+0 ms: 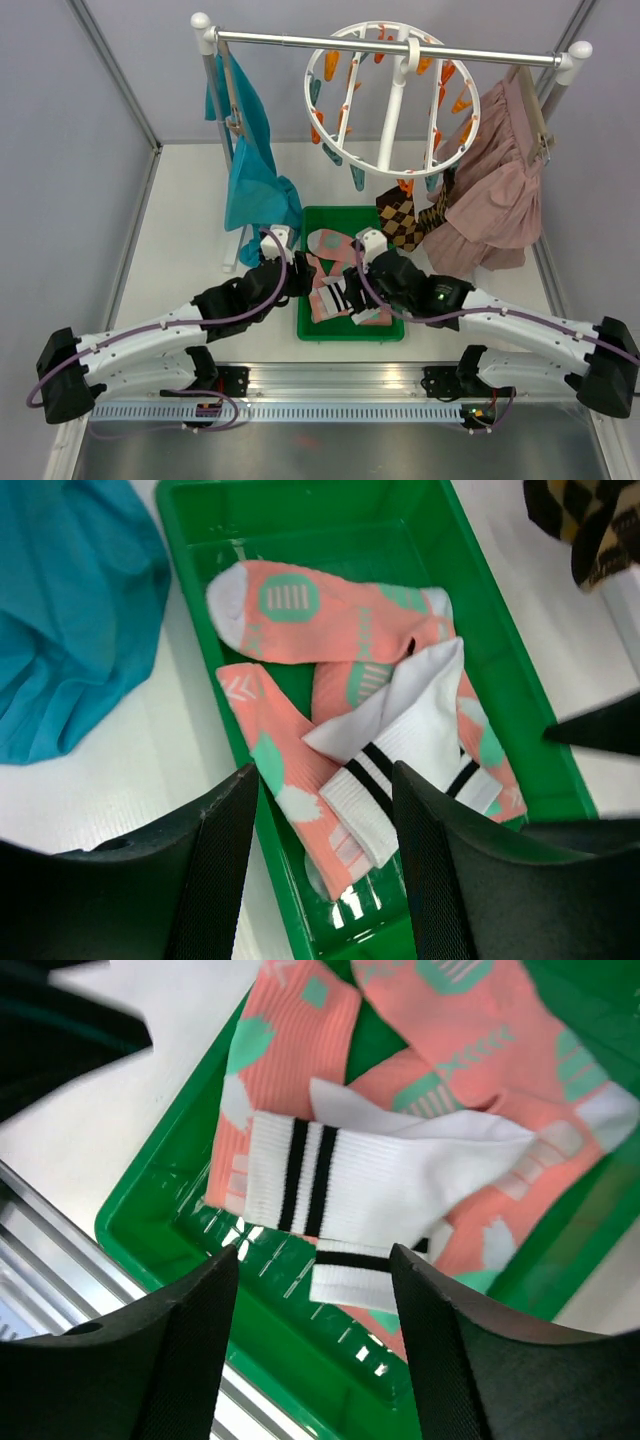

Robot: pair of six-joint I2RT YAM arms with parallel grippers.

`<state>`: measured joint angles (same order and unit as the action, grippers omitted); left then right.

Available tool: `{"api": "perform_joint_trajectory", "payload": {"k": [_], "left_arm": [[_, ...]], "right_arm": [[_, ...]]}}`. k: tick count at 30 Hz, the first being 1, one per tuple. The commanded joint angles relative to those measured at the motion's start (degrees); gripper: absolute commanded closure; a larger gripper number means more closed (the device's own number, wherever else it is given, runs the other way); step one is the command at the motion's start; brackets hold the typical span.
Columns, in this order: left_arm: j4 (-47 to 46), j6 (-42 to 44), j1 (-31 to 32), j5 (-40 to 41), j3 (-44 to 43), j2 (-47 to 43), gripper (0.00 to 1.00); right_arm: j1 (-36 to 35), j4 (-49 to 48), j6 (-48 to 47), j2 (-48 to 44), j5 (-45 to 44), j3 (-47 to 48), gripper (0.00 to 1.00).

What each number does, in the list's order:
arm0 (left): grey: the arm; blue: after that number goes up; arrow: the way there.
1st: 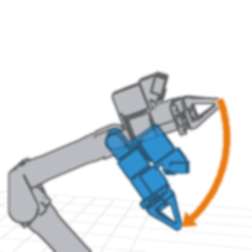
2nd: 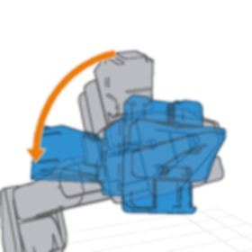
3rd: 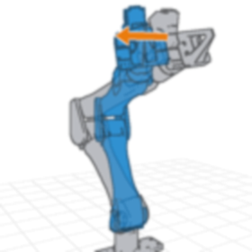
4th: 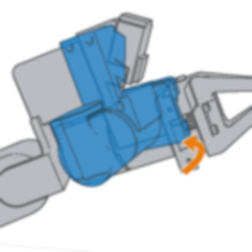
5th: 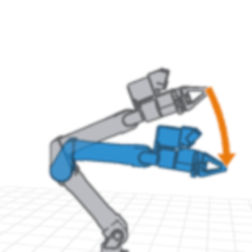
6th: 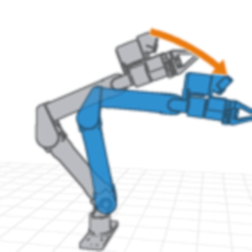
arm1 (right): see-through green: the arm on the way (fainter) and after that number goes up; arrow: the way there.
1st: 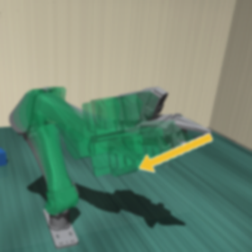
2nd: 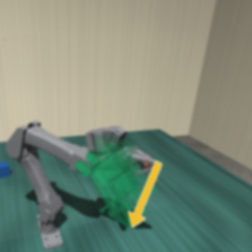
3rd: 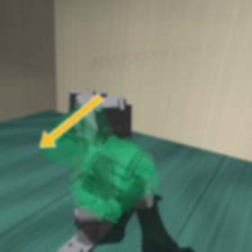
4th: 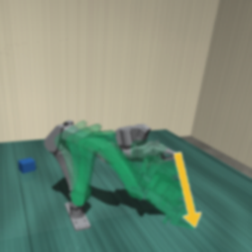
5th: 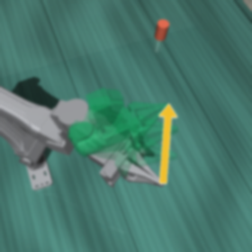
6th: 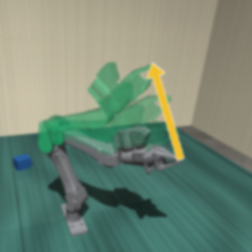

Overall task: Clip the socks to the hanger
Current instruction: Pick up the sock from the bin.

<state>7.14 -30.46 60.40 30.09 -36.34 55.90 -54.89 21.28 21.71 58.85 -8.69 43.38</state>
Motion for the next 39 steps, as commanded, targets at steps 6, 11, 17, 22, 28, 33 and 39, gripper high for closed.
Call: {"api": "perform_joint_trajectory", "payload": {"k": [6, 11, 17, 22, 28, 33, 39], "left_arm": [[5.6, -9.2, -1.0, 7.7, -0.1, -8.5, 0.39], [6.7, -7.7, -1.1, 8.1, -1.0, -12.0, 0.39], [6.5, -6.3, -1.1, 7.9, -1.6, -12.0, 0.39], [6.3, -6.0, -1.2, 7.4, -1.2, -12.0, 0.38], [6.2, -5.8, -1.1, 7.7, -0.6, -13.0, 0.38], [6.2, -5.8, -1.2, 7.4, 0.0, -13.2, 0.38], [3.3, -5.0, -1.2, 5.6, 1.8, -13.3, 0.38]], "right_arm": [[-10.5, -7.6, 1.1, 12.0, -14.1, 2.4, 0.4], [-13.2, -10.3, 1.7, 19.4, -17.1, 4.6, 0.43], [-15.3, -11.7, 3.2, 25.5, -18.9, 7.2, 0.46], [-15.5, -11.1, 4.3, 29.4, -22.0, 8.1, 0.49], [-15.6, -11.0, 5.3, 32.6, -22.8, 9.1, 0.58], [-15.5, -10.7, 5.8, 33.2, -23.4, 8.8, 0.71], [-15.6, -9.6, 6.3, 32.0, -24.1, 8.7, 0.93]]}}
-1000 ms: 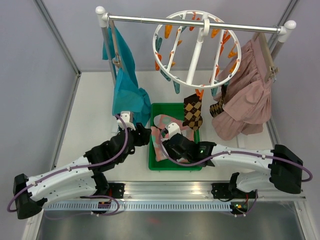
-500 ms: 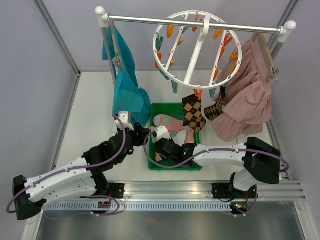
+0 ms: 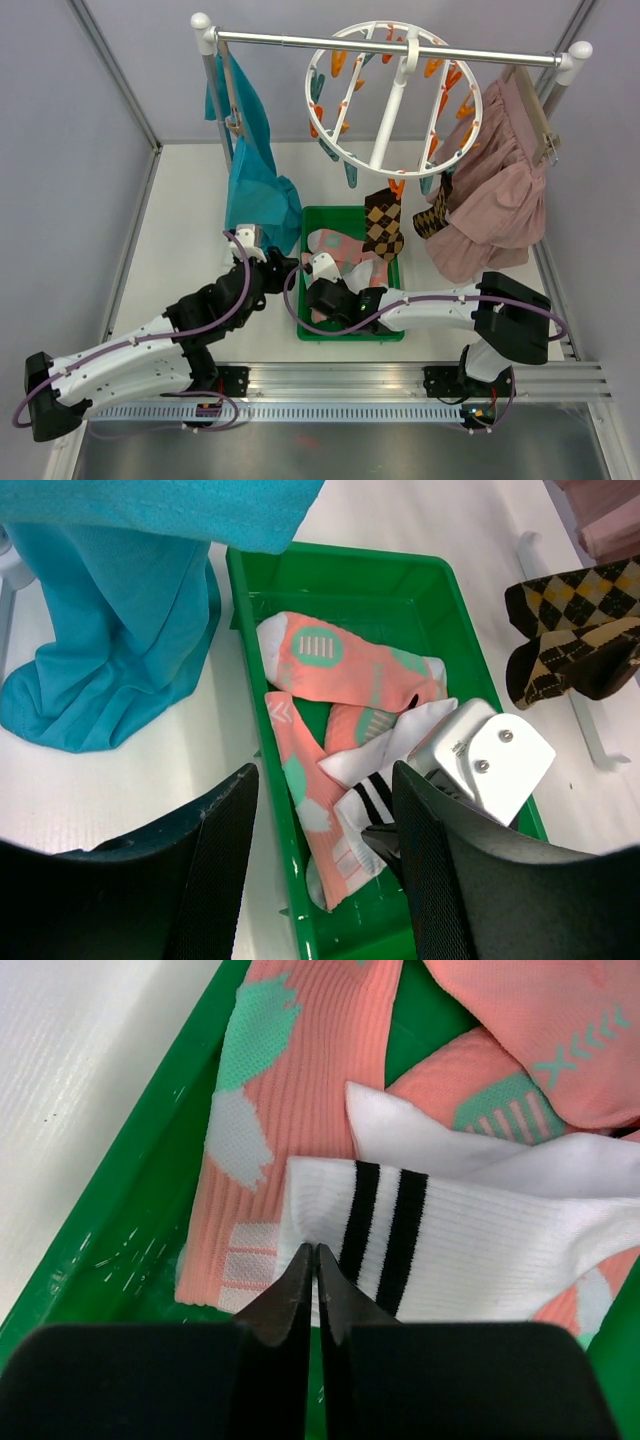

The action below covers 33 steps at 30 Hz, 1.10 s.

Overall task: Clip the socks to the hanger
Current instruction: Pick up the sock from the bin.

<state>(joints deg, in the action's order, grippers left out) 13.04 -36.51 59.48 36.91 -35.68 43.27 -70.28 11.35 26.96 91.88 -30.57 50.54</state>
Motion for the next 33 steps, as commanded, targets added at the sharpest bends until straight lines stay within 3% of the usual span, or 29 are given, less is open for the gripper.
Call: {"api": "perform_joint_trajectory", "payload": {"k": [1, 9, 12, 17, 20, 26, 33], "left_arm": [[-2.9, 1.4, -0.2, -1.7, 1.4, -0.6, 0.38], [-10.5, 6.2, -0.2, -5.1, 4.1, -0.6, 0.33], [-18.8, 10.7, -0.2, -8.1, 5.8, -0.6, 0.28], [-39.1, 23.4, -0.5, -21.2, 9.3, -1.7, 0.25], [-45.8, 28.3, -1.4, -28.4, 9.8, -2.0, 0.23], [-47.9, 32.2, -5.7, -40.1, 5.6, -3.1, 0.19], [-41.4, 35.0, -12.3, -62.2, -4.2, 2.7, 0.13]], "right_arm": [[-0.2, 0.5, 1.3, -1.3, -2.4, 1.6, 0.98], [-0.1, 7.8, 0.6, -10.1, -3.7, 4.9, 1.0], [0.0, 11.5, -1.3, -15.8, -2.4, 7.7, 1.0], [0.0, 21.5, -4.7, -23.7, -0.8, 14.8, 1.0], [0.1, 25.5, -6.3, -27.0, -0.1, 19.1, 1.0], [0.0, 30.5, -6.9, -30.6, 3.3, 24.4, 1.0], [0.1, 33.2, -8.6, -31.8, 9.2, 29.6, 1.0]]}}
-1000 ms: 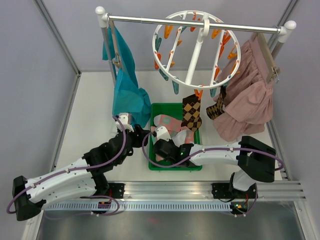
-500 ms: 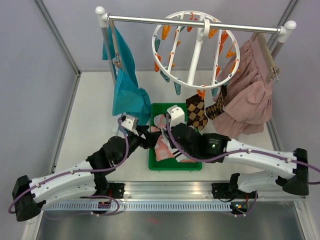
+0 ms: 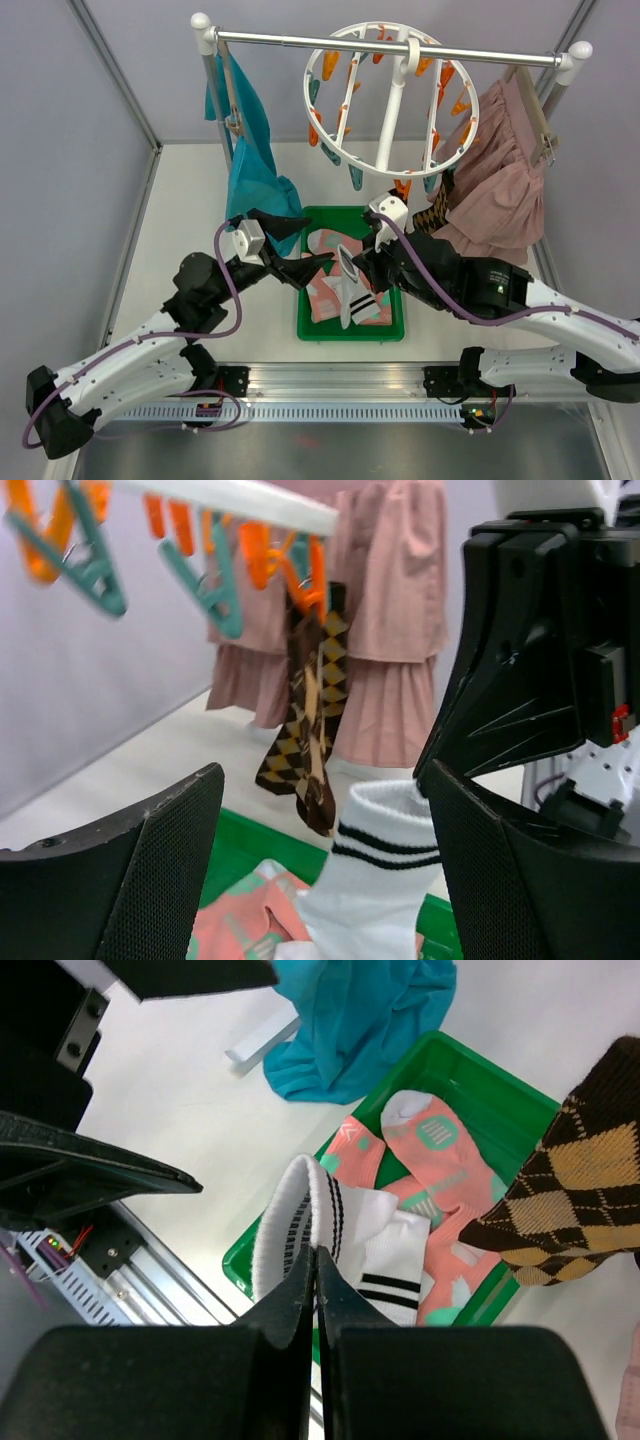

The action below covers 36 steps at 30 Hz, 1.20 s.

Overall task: Clip the socks to the hanger
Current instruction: Pick up the sock from the bin.

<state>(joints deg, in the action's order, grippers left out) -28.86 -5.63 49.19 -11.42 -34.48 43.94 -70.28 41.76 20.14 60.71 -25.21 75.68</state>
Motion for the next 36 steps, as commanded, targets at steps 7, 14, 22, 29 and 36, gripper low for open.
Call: {"api": "perform_joint_trajectory", "payload": {"k": [7, 14, 22, 29, 36], "left_arm": [[10.4, 7.4, -6.5, -31.5, -14.7, 8.1, 0.12], [7.3, 4.6, -8.9, -40.5, -16.3, 10.8, 0.13], [-1.8, -2.2, -9.7, -46.8, -16.3, 14.9, 0.14], [-12.1, -8.9, -9.7, -48.0, -15.0, 18.5, 0.14], [-18.5, -14.5, -9.7, -49.7, -14.2, 20.0, 0.19]], "right_arm": [[0.1, 6.1, -2.4, -1.6, 6.7, 9.6, 1.0], [0.1, 6.2, -2.1, -2.2, 8.9, 12.0, 1.0], [0.1, 5.8, -2.0, -1.6, 9.9, 14.3, 1.0], [0.1, 4.1, -1.9, -1.2, 11.2, 14.7, 1.0], [0.1, 3.0, -1.6, -1.4, 9.6, 14.8, 1.0]]}}
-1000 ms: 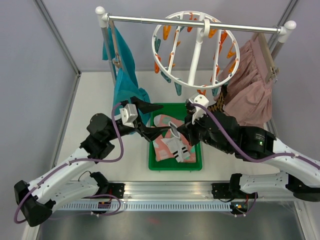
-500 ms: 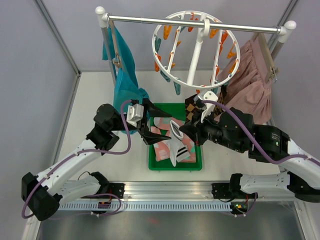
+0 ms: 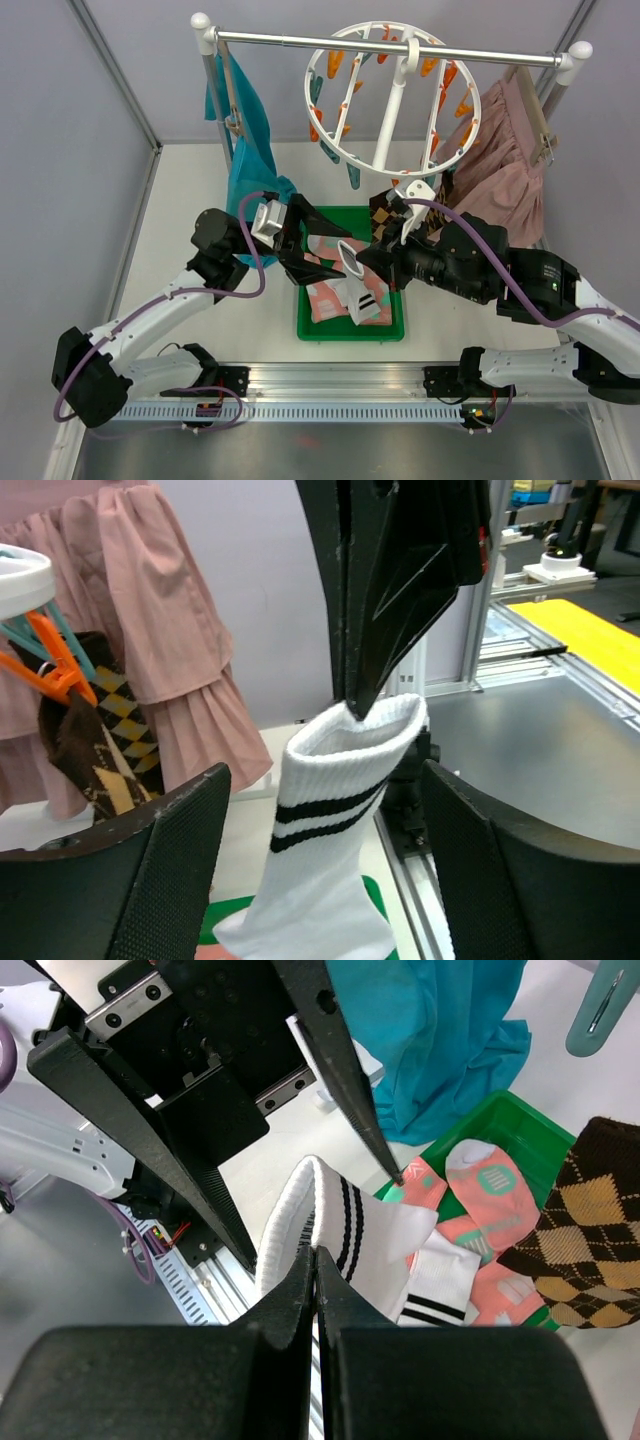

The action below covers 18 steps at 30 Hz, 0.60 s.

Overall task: Clip the socks to the hanger
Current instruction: Pick up the sock from the bin.

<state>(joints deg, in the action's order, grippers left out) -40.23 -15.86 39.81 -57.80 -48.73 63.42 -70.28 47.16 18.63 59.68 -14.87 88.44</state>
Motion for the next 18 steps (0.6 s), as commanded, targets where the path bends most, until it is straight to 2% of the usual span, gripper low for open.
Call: {"api": "perform_joint_trajectory", "payload": {"k": [1, 7, 15, 18], "left_arm": [[-7.7, -4.6, -0.3, -3.6, 0.3, 0.7, 0.22], [-11.2, -7.2, -0.3, -4.1, 1.0, 1.3, 0.34], [-16.0, -10.9, -0.3, -4.7, 1.1, 2.8, 0.46], [-16.5, -11.6, -0.3, -4.5, 0.9, 3.3, 0.56]], "right_arm": [[0.1, -2.7, -0.2, -0.7, -1.0, 2.3, 1.0], [0.1, -4.0, 0.2, -1.1, -1.3, 2.3, 1.0], [0.1, -4.9, 0.4, -1.2, -1.6, 2.3, 1.0], [0.1, -5.1, 0.4, -1.2, -1.6, 1.9, 1.0]]}}
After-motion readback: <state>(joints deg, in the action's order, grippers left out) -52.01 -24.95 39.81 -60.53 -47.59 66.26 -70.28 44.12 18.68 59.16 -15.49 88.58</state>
